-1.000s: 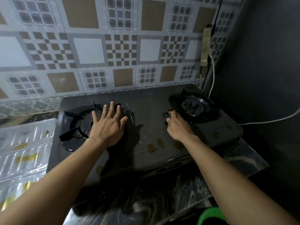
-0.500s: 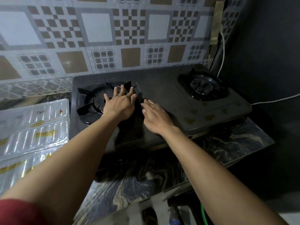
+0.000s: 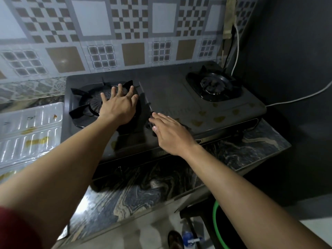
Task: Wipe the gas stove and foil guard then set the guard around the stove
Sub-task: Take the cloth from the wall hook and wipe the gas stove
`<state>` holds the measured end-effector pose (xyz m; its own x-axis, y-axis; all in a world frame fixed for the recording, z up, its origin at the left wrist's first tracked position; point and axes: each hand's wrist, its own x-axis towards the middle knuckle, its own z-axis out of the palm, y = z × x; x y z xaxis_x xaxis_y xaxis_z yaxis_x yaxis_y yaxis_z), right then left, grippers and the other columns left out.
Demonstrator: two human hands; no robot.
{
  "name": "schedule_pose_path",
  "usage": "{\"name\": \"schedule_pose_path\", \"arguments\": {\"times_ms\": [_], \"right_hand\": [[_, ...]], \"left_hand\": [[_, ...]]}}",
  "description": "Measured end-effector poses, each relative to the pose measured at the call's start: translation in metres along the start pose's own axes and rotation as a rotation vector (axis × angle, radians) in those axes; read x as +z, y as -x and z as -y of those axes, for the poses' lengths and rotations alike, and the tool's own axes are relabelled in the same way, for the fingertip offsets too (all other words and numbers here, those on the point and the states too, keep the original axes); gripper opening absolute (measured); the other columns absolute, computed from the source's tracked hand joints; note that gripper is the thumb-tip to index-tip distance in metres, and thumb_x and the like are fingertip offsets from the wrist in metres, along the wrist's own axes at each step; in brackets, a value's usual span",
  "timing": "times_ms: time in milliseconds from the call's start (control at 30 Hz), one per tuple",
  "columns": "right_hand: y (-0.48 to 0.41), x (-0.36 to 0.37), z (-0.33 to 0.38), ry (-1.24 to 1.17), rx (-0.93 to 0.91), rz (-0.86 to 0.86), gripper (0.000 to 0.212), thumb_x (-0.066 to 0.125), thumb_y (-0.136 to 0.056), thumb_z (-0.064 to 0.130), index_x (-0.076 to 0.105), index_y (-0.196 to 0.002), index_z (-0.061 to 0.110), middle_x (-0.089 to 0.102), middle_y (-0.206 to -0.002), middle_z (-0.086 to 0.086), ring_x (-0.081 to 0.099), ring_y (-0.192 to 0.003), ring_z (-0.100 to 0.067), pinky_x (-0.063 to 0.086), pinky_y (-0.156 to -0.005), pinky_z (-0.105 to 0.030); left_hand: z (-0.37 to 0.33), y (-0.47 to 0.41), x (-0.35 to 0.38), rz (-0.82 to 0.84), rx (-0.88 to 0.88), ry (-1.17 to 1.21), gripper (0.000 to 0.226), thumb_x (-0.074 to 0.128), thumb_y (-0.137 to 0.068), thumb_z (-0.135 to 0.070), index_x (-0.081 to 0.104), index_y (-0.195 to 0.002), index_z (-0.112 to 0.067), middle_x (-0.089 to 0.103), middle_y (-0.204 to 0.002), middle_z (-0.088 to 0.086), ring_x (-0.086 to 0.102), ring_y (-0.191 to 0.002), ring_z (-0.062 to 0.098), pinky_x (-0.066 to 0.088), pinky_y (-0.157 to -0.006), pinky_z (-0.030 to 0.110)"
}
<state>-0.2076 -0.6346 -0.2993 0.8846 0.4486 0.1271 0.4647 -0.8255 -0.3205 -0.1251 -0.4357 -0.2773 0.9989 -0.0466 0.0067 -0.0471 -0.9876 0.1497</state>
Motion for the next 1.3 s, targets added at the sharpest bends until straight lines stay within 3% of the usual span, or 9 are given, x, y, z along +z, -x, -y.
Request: {"name": "schedule_pose_path", "arguments": {"times_ms": [333,500,633,767,1067,1300], "right_hand": [[0.028,-0.032,-0.080,0.011,0.051,-0.072,0.039,0.037,-0.103,0.022,0.053,-0.138,0.014,0.041,-0.154,0.000,0.030,-0.145,-0.012,0.018,-0.119,-0.028],[0.032,-0.037,-0.097,0.031,0.002,-0.083,0.039,0.037,-0.102,0.023,0.055,-0.136,0.014,0.043,-0.152,0.000,0.032,-0.144,-0.012,0.022,-0.120,-0.031],[0.031,-0.037,-0.103,0.061,0.004,-0.088,0.042,0.035,-0.104,0.024,0.050,-0.141,0.012,0.039,-0.155,-0.003,0.029,-0.145,-0.015,0.020,-0.120,-0.031],[0.021,-0.047,-0.116,0.054,0.067,-0.080,0.045,0.032,-0.105,0.025,0.040,-0.147,0.011,0.031,-0.159,-0.005,0.021,-0.149,-0.015,0.017,-0.120,-0.029],[0.014,-0.059,-0.150,0.037,0.220,-0.067,0.047,0.031,-0.105,0.024,0.034,-0.149,0.007,0.026,-0.160,-0.011,0.017,-0.149,-0.022,0.013,-0.120,-0.034],[0.024,-0.063,-0.171,0.040,0.217,-0.052,0.048,0.029,-0.106,0.027,0.033,-0.151,0.011,0.024,-0.161,-0.006,0.016,-0.150,-0.018,0.012,-0.120,-0.031]], "left_hand": [[-0.011,0.001,-0.003,0.008,-0.063,-0.036,0.060,0.011,-0.102,-0.048,0.007,-0.158,-0.028,-0.001,-0.166,0.016,-0.003,-0.153,0.036,-0.003,-0.117,0.065],[-0.039,0.001,-0.005,-0.114,-0.011,-0.050,0.063,0.014,-0.103,-0.048,0.009,-0.158,-0.020,-0.001,-0.166,0.017,-0.006,-0.152,0.037,-0.004,-0.119,0.061],[-0.077,-0.002,-0.002,-0.160,0.128,-0.010,0.061,0.023,-0.104,-0.044,0.018,-0.157,-0.015,0.009,-0.165,0.016,0.002,-0.153,0.034,0.003,-0.121,0.055],[-0.106,-0.008,0.012,-0.069,0.205,0.015,0.061,0.028,-0.103,-0.045,0.023,-0.156,-0.017,0.015,-0.165,0.014,0.008,-0.153,0.032,0.012,-0.121,0.055],[-0.149,-0.011,0.033,0.029,0.283,-0.034,0.061,0.027,-0.098,-0.053,0.033,-0.151,-0.024,0.032,-0.158,0.008,0.028,-0.145,0.029,0.029,-0.112,0.057],[-0.155,-0.009,0.032,0.035,0.269,-0.044,0.063,0.031,-0.096,-0.056,0.034,-0.151,-0.025,0.037,-0.155,0.004,0.033,-0.143,0.026,0.031,-0.110,0.054]]}}
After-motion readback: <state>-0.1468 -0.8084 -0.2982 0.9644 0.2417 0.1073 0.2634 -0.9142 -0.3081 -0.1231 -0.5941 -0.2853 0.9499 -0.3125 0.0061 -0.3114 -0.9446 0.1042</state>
